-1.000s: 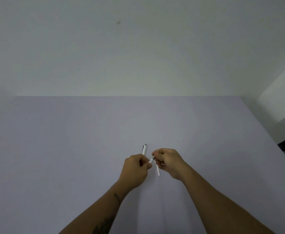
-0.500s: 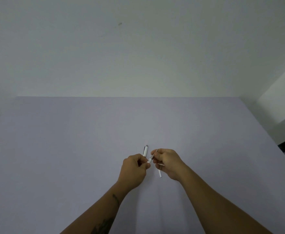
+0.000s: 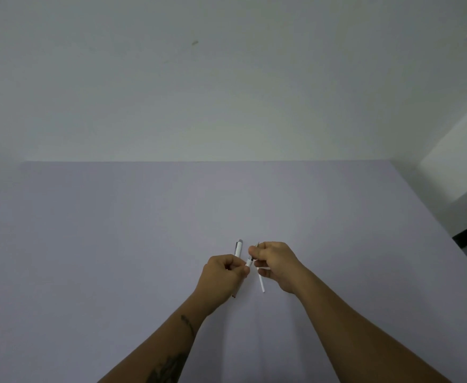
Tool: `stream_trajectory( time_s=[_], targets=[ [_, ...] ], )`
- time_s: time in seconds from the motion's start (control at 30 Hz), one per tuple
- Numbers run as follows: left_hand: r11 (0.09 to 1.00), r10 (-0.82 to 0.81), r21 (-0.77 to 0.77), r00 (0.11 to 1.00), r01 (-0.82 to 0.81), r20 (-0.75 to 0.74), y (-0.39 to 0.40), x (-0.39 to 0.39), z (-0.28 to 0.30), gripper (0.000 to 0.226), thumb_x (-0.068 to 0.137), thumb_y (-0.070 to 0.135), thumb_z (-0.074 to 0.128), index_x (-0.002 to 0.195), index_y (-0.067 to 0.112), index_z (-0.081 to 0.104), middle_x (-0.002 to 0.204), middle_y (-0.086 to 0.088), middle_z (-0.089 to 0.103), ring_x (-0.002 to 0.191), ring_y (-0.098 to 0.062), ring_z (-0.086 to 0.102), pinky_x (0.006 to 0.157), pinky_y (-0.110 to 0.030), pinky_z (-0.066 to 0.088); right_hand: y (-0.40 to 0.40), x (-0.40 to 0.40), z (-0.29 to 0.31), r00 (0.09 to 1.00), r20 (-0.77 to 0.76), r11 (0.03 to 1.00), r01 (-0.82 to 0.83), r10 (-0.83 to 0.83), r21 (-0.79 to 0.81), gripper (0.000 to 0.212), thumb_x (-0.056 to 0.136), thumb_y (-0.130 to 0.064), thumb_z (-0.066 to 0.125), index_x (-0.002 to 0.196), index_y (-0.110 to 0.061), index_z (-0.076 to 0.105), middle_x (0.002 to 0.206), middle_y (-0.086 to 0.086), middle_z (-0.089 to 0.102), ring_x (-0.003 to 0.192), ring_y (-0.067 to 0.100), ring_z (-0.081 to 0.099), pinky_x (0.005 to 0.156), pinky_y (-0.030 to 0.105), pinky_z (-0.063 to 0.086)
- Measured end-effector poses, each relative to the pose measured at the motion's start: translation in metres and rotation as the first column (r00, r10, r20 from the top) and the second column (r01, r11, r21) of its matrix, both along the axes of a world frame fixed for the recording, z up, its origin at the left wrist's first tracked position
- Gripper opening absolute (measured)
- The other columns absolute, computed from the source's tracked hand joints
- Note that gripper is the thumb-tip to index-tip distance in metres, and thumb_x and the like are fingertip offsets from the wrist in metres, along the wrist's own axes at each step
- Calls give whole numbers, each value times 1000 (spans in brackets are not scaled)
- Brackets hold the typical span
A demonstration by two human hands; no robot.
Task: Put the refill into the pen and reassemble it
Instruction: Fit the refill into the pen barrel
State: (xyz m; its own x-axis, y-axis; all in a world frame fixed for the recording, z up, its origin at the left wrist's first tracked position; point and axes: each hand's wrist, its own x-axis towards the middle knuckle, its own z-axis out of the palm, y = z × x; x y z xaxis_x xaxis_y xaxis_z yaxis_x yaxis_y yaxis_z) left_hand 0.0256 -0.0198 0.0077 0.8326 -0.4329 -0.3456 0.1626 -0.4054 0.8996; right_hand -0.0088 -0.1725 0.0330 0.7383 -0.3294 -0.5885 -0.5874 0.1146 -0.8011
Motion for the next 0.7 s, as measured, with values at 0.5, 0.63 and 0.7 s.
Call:
stream_trajectory(
  time_s=[0.5,0.63,0.7],
  targets=[
    [990,-49,-138,948,6,-316,8,7,14,7,84,10,72,77,11,75,75,-7,70,69,-18,65,57,-21,55,-5,-4,9,993,-49,987,-101,108,127,18,93,-26,64,84,-11,70,95,8,66,89,22,62,79,35,50],
    [992,-65,-126,949,27,-307,9,11,16,7,82,9,73,76,11,76,74,-7,70,67,-17,65,58,-23,56,-4,-2,12,993,-29,990,-108,111,90,17,95,-20,61,87,-9,71,92,7,68,88,21,63,80,35,51],
    [992,-67,-121,952,32,-300,10,13,17,7,82,9,73,76,11,76,73,-7,69,66,-17,65,58,-22,56,-3,-2,15,992,-24,989,-125,127,84,18,97,-17,58,91,-9,73,92,6,68,90,21,63,82,35,51]
  ],
)
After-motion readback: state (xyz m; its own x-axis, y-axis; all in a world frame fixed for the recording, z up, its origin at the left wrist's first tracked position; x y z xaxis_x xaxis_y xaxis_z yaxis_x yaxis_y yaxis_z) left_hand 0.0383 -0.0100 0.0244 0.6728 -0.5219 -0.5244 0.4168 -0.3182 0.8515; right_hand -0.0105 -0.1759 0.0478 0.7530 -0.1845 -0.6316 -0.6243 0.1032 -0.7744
